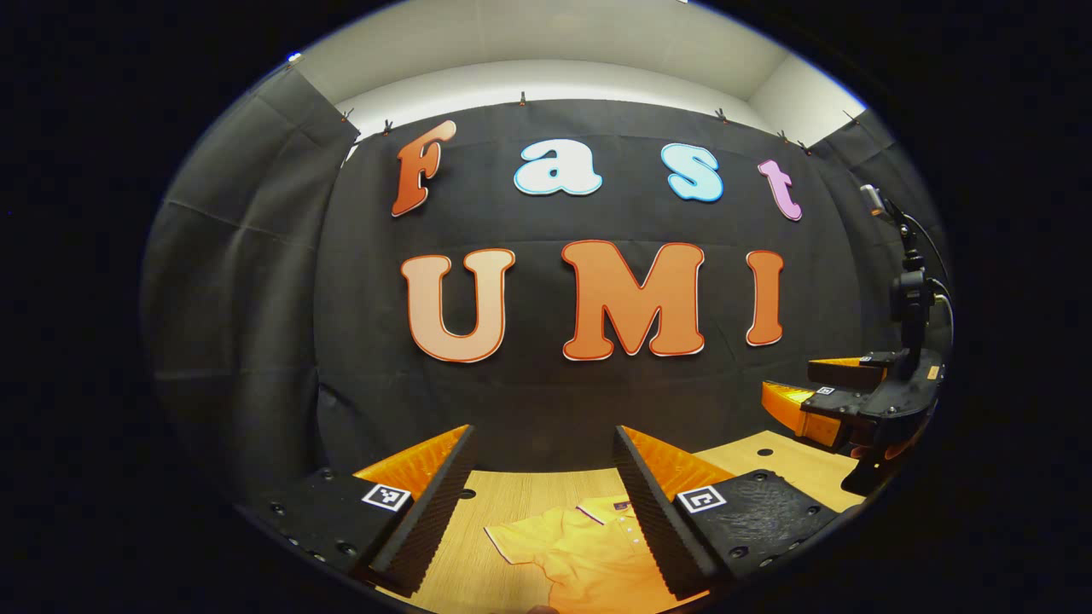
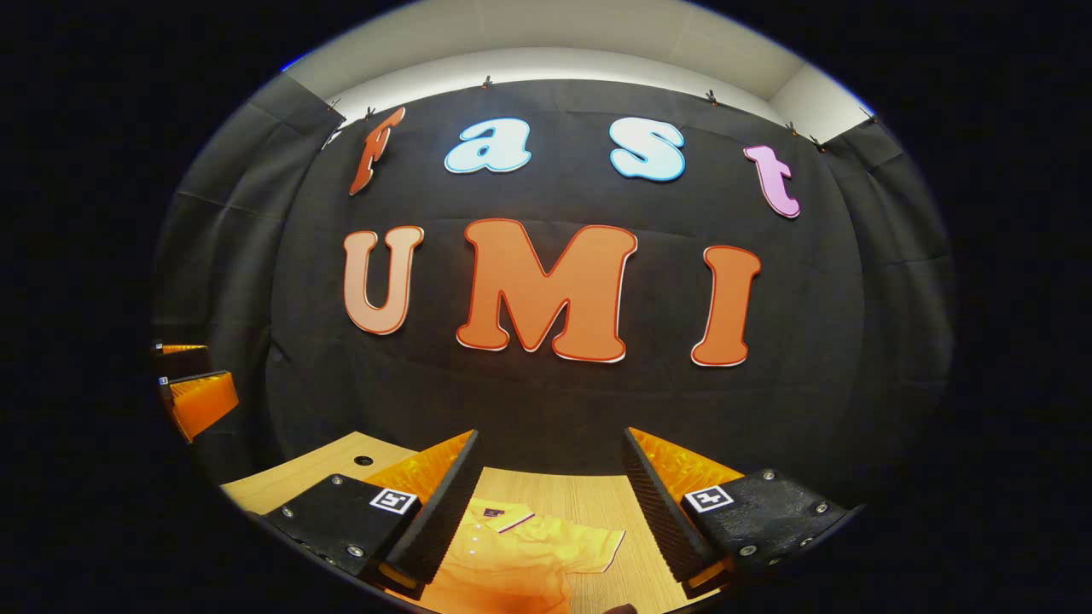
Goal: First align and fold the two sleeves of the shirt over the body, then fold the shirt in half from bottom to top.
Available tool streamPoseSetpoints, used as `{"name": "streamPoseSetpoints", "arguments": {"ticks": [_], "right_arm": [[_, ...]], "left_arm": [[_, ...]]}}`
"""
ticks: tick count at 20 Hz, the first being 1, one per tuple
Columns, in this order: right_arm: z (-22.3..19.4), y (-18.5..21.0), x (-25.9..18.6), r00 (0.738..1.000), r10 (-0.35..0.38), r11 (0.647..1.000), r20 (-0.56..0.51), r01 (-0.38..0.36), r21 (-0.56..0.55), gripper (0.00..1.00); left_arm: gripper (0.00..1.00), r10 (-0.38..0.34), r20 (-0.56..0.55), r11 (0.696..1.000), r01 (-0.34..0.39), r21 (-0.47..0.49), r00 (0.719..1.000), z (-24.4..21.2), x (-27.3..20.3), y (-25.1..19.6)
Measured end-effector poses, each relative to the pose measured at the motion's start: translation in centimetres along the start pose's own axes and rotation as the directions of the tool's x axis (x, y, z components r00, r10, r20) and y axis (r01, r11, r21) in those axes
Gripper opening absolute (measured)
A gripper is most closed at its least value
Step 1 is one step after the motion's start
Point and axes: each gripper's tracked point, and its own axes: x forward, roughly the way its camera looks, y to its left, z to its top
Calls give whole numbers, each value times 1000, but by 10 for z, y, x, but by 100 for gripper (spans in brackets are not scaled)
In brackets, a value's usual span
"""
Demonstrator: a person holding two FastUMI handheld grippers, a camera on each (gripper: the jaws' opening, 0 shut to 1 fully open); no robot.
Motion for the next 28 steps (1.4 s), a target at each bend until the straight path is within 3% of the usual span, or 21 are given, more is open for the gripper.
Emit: {"name": "streamPoseSetpoints", "arguments": {"ticks": [7, 13, 17, 25, 28], "right_arm": [[-47, -22, 9, 984, -96, 995, -150, 95, -13, 98], [-91, -38, 32, 963, -44, 999, -267, 48, 8, 98], [-128, -57, 55, 932, -32, 998, -360, 51, 41, 98], [-214, -78, 99, 813, 40, 993, -581, 34, 117, 98], [-240, -88, 113, 771, 46, 995, -636, 23, 99, 98]], "left_arm": [[97, -57, -25, 998, 57, 6, 998, -17, -18, 18], [97, 10, -13, 1000, -10, -2, 1000, -14, -18, 17], [97, 46, -18, 999, -46, 24, 999, -12, -21, 5], [96, 170, -71, 985, -168, 43, 983, -23, -27, 0], [96, 189, -70, 981, -185, 60, 979, -24, -31, -8]]}}
